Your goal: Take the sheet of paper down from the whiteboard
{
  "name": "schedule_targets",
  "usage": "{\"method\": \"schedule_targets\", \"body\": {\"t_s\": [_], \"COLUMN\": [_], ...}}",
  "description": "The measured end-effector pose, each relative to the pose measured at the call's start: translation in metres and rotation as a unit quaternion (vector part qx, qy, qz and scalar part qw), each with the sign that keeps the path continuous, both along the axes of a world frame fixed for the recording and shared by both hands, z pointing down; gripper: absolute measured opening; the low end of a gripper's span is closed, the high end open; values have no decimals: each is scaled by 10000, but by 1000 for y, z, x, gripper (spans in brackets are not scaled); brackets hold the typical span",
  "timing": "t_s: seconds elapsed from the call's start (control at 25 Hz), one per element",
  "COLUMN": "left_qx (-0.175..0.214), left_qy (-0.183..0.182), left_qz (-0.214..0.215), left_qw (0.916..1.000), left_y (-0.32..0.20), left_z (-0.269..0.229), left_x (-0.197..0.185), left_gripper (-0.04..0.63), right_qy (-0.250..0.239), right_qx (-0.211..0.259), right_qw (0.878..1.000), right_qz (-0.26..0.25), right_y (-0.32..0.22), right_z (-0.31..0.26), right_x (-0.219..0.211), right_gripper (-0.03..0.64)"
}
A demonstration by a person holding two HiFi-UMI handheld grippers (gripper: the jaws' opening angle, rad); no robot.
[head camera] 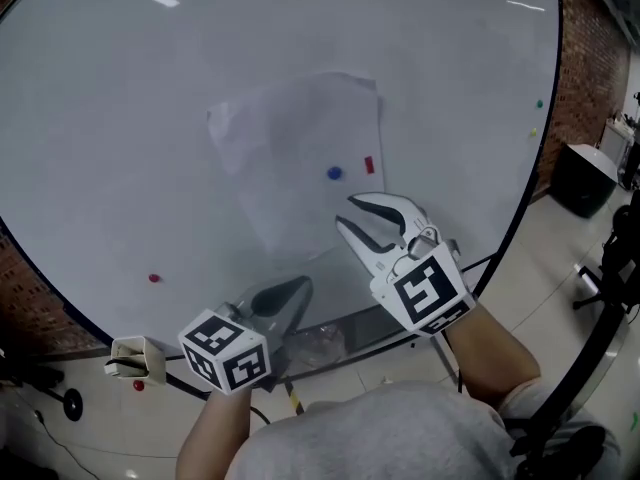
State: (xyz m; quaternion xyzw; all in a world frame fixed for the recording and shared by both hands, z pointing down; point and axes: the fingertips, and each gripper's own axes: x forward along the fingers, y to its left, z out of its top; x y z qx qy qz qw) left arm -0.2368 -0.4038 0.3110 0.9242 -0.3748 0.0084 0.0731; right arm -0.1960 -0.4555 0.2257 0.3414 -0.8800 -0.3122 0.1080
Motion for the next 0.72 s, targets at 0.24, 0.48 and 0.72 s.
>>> {"method": "schedule_targets", "body": {"t_s": [0.24, 0.48, 0.72], "left_qx": [32, 111, 235], "left_qy": [-71, -42, -225], "left_qz": [141, 54, -49], "left_qw": [9999, 9999, 9995], "left_y": [-5, -10, -11], "left_z": [6, 3, -1], "left_x": [-10, -22, -28], "left_gripper": [3, 5, 23], "right_qy": [-60, -48, -89], "right_qx": [671, 827, 967], "right_qw": [9967, 9944, 9918], "right_qz": [461, 663, 836], "right_y": [-19, -31, -37], "right_z": [-33, -33, -34], "right_x": [-11, -15, -11], "right_gripper": [118, 115, 77]}}
